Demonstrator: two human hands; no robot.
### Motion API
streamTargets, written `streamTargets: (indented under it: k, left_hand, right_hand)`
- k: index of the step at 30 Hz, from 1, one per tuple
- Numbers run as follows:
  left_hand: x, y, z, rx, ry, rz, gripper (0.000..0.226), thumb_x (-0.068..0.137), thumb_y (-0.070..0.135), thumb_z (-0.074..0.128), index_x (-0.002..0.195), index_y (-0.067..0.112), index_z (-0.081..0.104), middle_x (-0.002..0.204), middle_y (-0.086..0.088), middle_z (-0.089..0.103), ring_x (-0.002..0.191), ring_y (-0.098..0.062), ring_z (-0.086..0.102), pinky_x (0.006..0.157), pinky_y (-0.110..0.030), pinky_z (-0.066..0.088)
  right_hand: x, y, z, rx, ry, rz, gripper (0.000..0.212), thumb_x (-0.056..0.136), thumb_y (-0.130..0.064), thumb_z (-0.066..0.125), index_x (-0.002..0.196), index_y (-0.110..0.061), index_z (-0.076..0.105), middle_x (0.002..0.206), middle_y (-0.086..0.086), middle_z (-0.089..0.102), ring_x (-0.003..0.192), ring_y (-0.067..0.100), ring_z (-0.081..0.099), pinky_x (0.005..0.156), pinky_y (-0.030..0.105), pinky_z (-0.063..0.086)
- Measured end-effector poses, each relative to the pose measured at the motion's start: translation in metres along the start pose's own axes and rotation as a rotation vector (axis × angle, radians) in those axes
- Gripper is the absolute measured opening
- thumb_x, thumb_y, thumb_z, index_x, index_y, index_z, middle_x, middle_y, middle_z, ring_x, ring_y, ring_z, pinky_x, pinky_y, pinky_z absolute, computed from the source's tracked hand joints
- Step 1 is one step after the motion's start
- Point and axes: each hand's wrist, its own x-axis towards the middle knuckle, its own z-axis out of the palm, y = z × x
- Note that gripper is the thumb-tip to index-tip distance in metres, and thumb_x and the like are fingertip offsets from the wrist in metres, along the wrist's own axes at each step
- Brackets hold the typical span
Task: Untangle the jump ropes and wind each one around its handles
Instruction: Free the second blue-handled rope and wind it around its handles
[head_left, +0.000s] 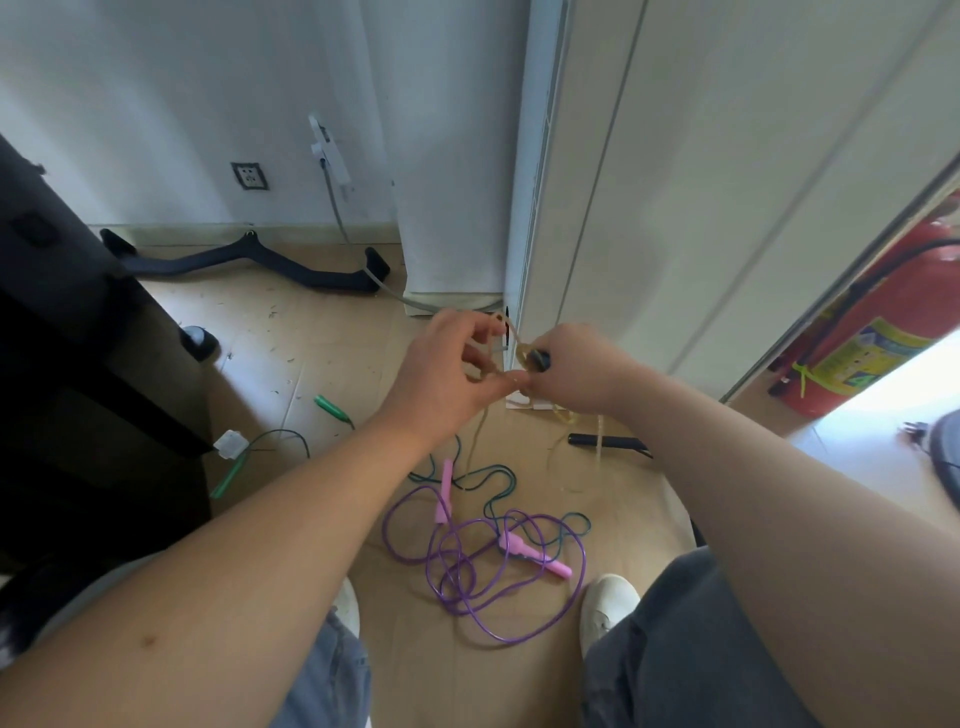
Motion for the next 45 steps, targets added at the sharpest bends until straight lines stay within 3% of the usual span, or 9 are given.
streamTargets:
  k: [5, 8, 13, 18, 23, 30, 34, 38, 45]
  left_hand:
    - [0.002, 0.000, -0.003, -0.076, 0.054, -0.194, 0.071, 0.065, 0.050, 0.086, 0.124, 0.034, 0.052, 0.116, 0.004, 0.045, 0.097, -0.006, 0.056, 0.081, -0.018, 0.051]
    - [0.002, 0.002, 0.000, -0.134, 0.101, -0.325, 0.085, 0.061, 0.051, 0.088, 0.123, 0.025, 0.036, 0.099, 0.007, 0.043, 0.089, -0.009, 0.052, 0.078, -0.023, 0.047]
    - [0.007, -0.001, 0.005, -0.352, -0.032, -0.558, 0.053, 0.070, 0.061, 0.077, 0.081, 0.018, 0.049, 0.078, -0.005, 0.053, 0.068, -0.018, 0.057, 0.076, -0.041, 0.060]
    - [0.006, 0.002, 0.003, -0.453, -0.129, -0.668, 0.046, 0.081, 0.055, 0.073, 0.090, 0.011, 0.070, 0.092, -0.008, 0.075, 0.085, -0.020, 0.073, 0.073, -0.031, 0.060]
    - [0.006, 0.005, 0.002, -0.500, 0.037, -0.768, 0.038, 0.080, 0.043, 0.080, 0.080, 0.013, 0.056, 0.068, -0.006, 0.061, 0.057, -0.015, 0.059, 0.058, -0.027, 0.058]
    - [0.002, 0.011, 0.000, -0.634, -0.131, -0.835, 0.036, 0.088, 0.044, 0.070, 0.093, 0.008, 0.071, 0.096, -0.014, 0.075, 0.084, -0.027, 0.073, 0.079, -0.037, 0.062]
    - [0.001, 0.015, -0.005, -0.724, -0.278, -0.862, 0.034, 0.093, 0.045, 0.063, 0.096, 0.011, 0.069, 0.089, -0.008, 0.070, 0.082, -0.021, 0.065, 0.086, -0.036, 0.058]
    - [-0.002, 0.015, -0.005, -0.771, -0.302, -0.838, 0.028, 0.093, 0.039, 0.065, 0.101, 0.012, 0.069, 0.092, -0.004, 0.067, 0.085, -0.018, 0.062, 0.086, -0.032, 0.058]
    - [-0.003, 0.008, -0.003, -0.962, -0.227, -0.831, 0.021, 0.098, 0.025, 0.060, 0.105, 0.008, 0.069, 0.086, -0.003, 0.071, 0.072, -0.007, 0.064, 0.071, -0.019, 0.057]
  right_hand:
    - [0.000, -0.011, 0.004, -0.021, 0.001, -0.094, 0.030, 0.085, -0.026, 0.060, 0.060, -0.011, 0.052, 0.059, 0.006, 0.050, 0.056, 0.023, 0.043, 0.052, 0.030, 0.035]
    - [0.000, -0.013, 0.009, -0.005, 0.006, -0.116, 0.036, 0.086, -0.030, 0.057, 0.072, 0.003, 0.061, 0.061, 0.010, 0.051, 0.056, 0.022, 0.041, 0.052, 0.031, 0.035]
    - [0.000, -0.014, 0.009, -0.047, -0.021, -0.129, 0.029, 0.087, -0.032, 0.064, 0.070, -0.009, 0.059, 0.061, 0.004, 0.054, 0.054, 0.020, 0.048, 0.051, 0.029, 0.038]
    - [-0.003, -0.021, 0.014, -0.191, -0.036, -0.177, 0.024, 0.087, -0.029, 0.062, 0.068, -0.017, 0.053, 0.060, -0.002, 0.050, 0.057, 0.017, 0.050, 0.047, 0.025, 0.035]
    - [0.002, -0.023, 0.017, -0.232, -0.031, -0.155, 0.034, 0.087, -0.031, 0.064, 0.061, -0.020, 0.044, 0.059, -0.001, 0.046, 0.054, 0.013, 0.044, 0.047, 0.027, 0.028]
    - [0.007, -0.026, 0.025, -0.268, 0.006, -0.199, 0.033, 0.086, -0.033, 0.062, 0.061, -0.022, 0.043, 0.058, -0.001, 0.049, 0.058, 0.020, 0.051, 0.054, 0.029, 0.040]
    - [0.006, -0.025, 0.024, -0.176, 0.049, -0.149, 0.030, 0.086, -0.038, 0.068, 0.069, -0.014, 0.058, 0.060, 0.000, 0.053, 0.056, 0.016, 0.049, 0.048, 0.028, 0.039]
    - [0.005, -0.022, 0.024, 0.013, 0.038, -0.122, 0.029, 0.079, -0.038, 0.076, 0.080, -0.011, 0.066, 0.077, 0.008, 0.064, 0.068, 0.020, 0.059, 0.060, 0.034, 0.049]
    - [0.003, -0.028, 0.021, 0.455, -0.115, -0.029, 0.026, 0.069, -0.009, 0.059, 0.091, 0.004, 0.057, 0.077, 0.018, 0.052, 0.066, 0.024, 0.049, 0.058, 0.043, 0.044]
